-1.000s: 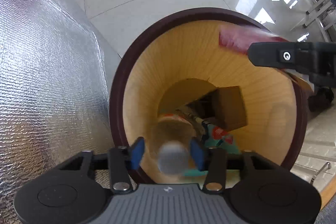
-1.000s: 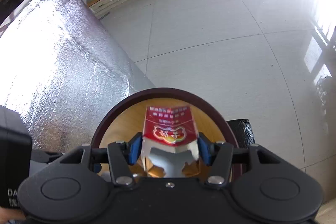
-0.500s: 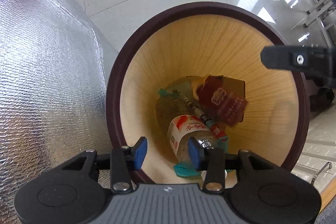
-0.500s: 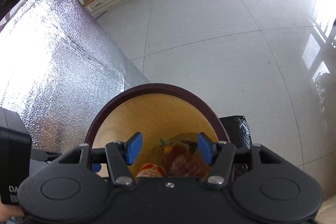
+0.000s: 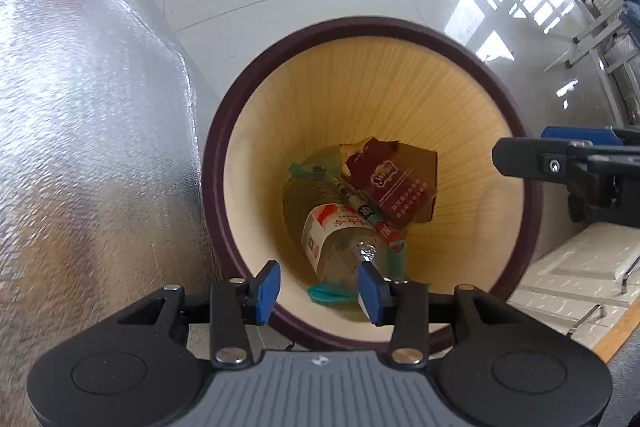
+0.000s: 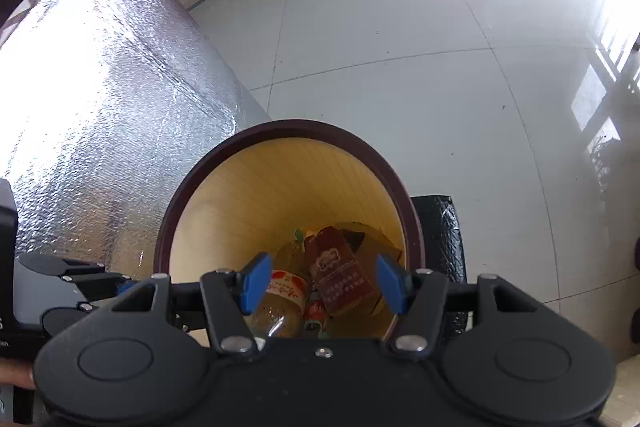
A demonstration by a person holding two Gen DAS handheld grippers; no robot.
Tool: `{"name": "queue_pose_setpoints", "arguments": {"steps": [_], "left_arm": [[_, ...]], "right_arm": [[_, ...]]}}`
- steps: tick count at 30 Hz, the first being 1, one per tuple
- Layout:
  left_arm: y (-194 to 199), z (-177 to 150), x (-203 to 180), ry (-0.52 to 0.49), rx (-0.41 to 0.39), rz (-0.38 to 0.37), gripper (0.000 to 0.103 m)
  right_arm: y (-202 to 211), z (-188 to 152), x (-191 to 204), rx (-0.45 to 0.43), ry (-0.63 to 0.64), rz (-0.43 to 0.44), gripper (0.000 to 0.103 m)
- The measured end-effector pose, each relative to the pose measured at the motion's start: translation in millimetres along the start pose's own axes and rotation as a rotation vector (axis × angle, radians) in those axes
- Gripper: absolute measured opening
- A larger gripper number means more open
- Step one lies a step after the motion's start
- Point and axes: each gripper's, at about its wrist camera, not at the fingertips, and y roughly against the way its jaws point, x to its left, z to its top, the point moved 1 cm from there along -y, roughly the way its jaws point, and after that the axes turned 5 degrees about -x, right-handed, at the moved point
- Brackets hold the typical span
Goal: Collect trash
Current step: 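Open the left tool dropping the bottle while the right tool drops the red pack, then lift both tools out of the wastebasket and move back to the table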
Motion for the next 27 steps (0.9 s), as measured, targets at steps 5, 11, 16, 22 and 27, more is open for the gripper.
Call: {"name": "queue_pose_setpoints", "arguments": {"steps": [5, 11, 16, 22, 27], "left_arm": [[26.6, -8.6, 4.4, 0.033, -0.036, -0.005, 0.061], [60.0, -22.4, 6.8, 0.058, -0.092, 0.003, 0.081], [89.5, -37.5, 5.7, 0.064, -0.155, 0.014, 0.094], [115.8, -54.7, 6.0, 0.085, -0.209, 0.001, 0.103], [144.7, -66.1, 8.4, 0.105, -0.268, -0.019, 0.103]], "right_arm": [[27.6, -1.9, 6.9, -0.026, 0.011, -0.006, 0.063], [61.5, -7.8, 14.0, -0.072, 0.040, -0.025, 0.074], [90.1, -12.9, 20.3, -0.101, 0.064, -0.036, 0.090], [115.9, -21.1, 25.0, -0.143, 0.099, -0.064, 0.103], [141.0, -28.6, 30.2, -0.181, 0.119, -0.077, 0.103]]}}
